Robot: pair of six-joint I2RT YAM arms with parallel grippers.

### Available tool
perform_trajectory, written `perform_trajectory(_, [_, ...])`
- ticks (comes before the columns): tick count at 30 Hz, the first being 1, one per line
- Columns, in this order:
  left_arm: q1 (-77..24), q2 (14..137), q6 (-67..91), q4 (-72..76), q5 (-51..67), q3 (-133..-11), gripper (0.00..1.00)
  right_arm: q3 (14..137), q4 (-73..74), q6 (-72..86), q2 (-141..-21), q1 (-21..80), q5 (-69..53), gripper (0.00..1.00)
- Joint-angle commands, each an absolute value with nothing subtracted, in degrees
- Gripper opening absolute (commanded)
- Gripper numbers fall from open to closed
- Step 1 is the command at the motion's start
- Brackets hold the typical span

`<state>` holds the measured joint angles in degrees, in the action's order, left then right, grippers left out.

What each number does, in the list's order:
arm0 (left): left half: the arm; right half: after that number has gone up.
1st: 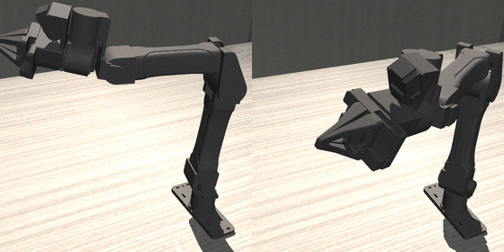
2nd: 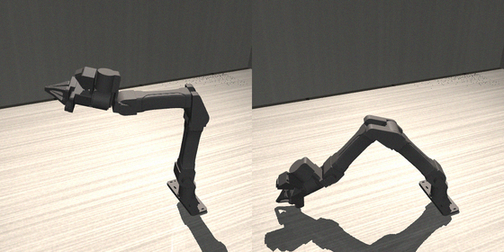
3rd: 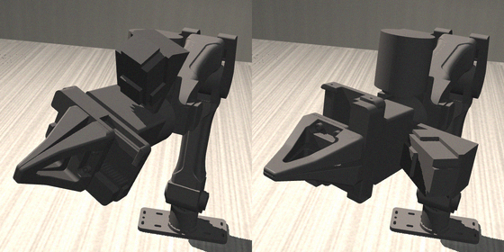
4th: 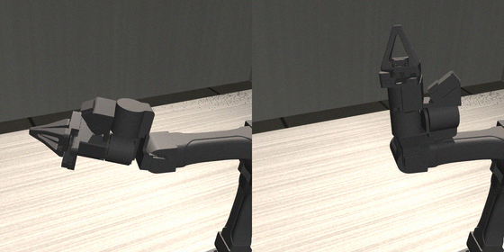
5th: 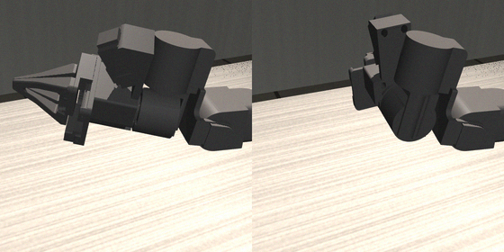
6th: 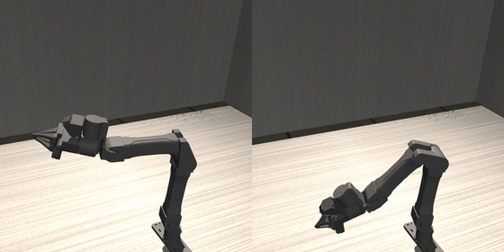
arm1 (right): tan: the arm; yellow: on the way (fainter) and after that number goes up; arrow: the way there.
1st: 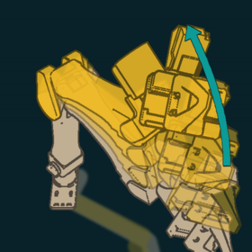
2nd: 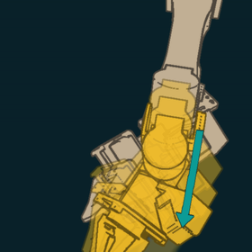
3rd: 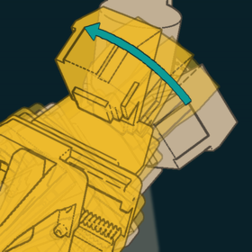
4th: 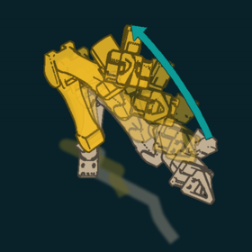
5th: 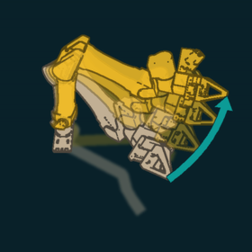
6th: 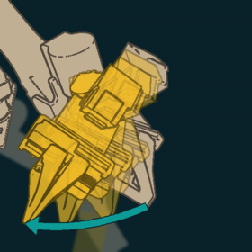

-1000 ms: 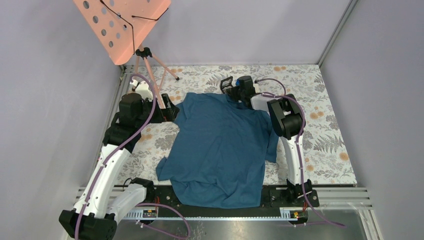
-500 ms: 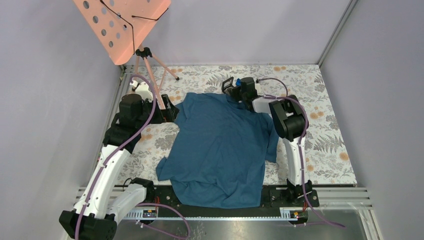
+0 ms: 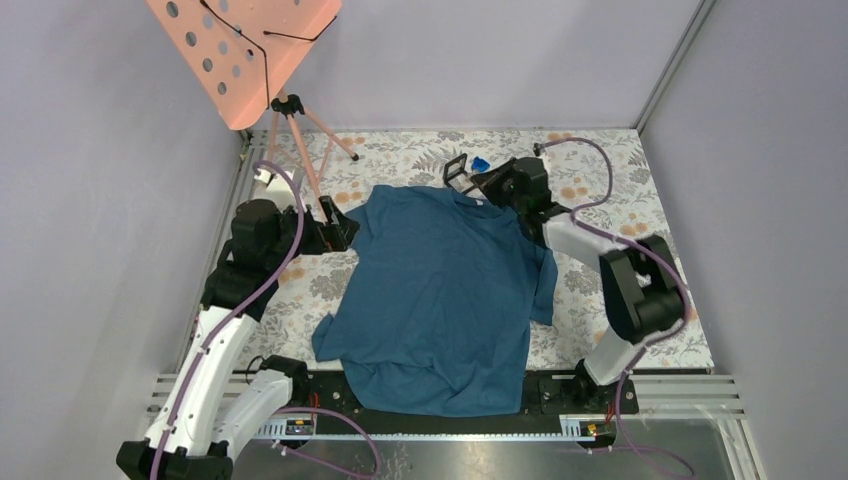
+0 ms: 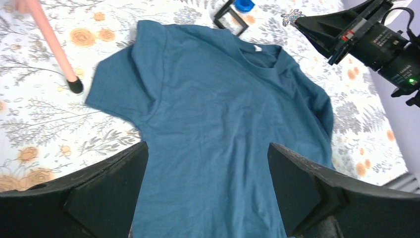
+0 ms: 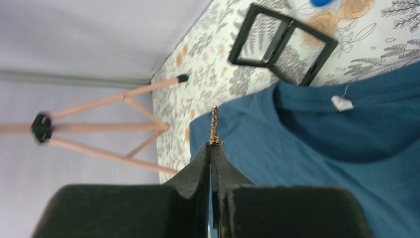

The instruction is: Pin the brooch onto the clothing

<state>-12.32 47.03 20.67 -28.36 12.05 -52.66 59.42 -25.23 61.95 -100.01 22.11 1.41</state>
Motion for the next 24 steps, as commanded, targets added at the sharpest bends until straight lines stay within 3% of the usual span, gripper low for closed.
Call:
perform_trajectory(1, [-13.80,41.96,24.16,-23.63,18.46,-50.64,0.98,53.22,-24.14,49.00,-87.05,22.70,-8.38,0.00])
perform_trajectory(8, [-23.23,37.45,32.47,-20.89,22.40,-45.13,0.97,42.66,-15.22,39.87,-68.34,22.76,-25.83,0.00])
perform_trajectory(18, [-41.84,35.21,51.34,8.06,23.09,-28.40,0.98,32.34,-3.39,35.87,-43.64,23.38,-44.18,0.00])
perform_trajectory(24, [-48.51,37.16,53.52,15.00,18.19,-27.80,0.97,29.14,-11.37,42.33,-39.62,23.78,-52.95,0.00])
